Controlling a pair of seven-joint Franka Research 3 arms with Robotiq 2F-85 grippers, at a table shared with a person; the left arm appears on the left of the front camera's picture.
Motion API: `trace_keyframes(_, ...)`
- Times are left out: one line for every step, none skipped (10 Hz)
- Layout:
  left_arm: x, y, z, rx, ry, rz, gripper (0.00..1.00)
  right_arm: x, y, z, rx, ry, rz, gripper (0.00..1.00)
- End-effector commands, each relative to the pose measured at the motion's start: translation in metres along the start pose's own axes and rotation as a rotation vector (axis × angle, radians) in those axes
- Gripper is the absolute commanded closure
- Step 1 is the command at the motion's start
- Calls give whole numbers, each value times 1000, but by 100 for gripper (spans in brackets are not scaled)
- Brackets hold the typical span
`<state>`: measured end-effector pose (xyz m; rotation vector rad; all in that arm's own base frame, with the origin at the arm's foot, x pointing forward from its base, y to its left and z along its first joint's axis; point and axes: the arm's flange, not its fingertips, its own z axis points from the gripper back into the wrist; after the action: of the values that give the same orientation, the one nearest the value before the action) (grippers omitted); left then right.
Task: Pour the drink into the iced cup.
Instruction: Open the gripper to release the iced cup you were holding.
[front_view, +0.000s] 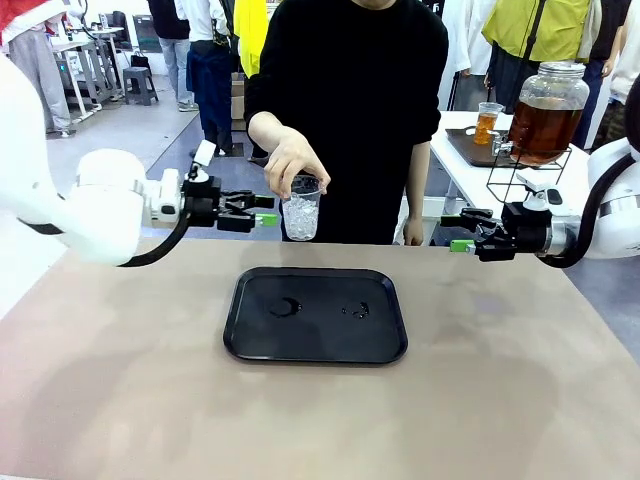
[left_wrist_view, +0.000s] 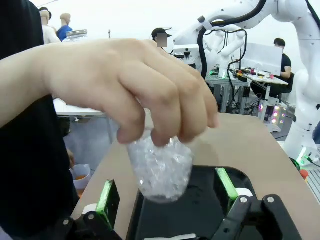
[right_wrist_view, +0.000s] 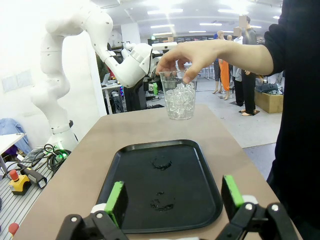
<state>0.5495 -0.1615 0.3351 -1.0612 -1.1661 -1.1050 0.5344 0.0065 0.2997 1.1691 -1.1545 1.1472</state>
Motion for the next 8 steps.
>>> trace_keyframes(-6, -19, 22, -7, -4, -31, 0, 3, -1, -2, 4, 1, 3, 0)
trace_keyframes(-12, -26, 40, -29, 12, -33, 0, 3, -1, -2, 4, 1, 3, 0)
trace_keyframes(-19, -33, 58, -45, 19, -40, 0, 3, -1, -2, 4, 1, 3, 0)
trace_keyframes(-25, -40, 78, -66, 20, -52, 0, 3, -1, -2, 4, 1, 3, 0)
trace_keyframes(-29, -45, 96, -71, 15, -50, 0, 3, -1, -2, 4, 1, 3, 0)
trace_keyframes(-31, -50, 112, -85, -9, -47, 0, 3, -1, -2, 4, 1, 3, 0)
trace_keyframes(-31, -53, 123, -89, -28, -49, 0, 3, -1, -2, 4, 1, 3, 0)
trace_keyframes(-32, -53, 129, -83, -31, -57, 0, 3, -1, -2, 4, 1, 3, 0)
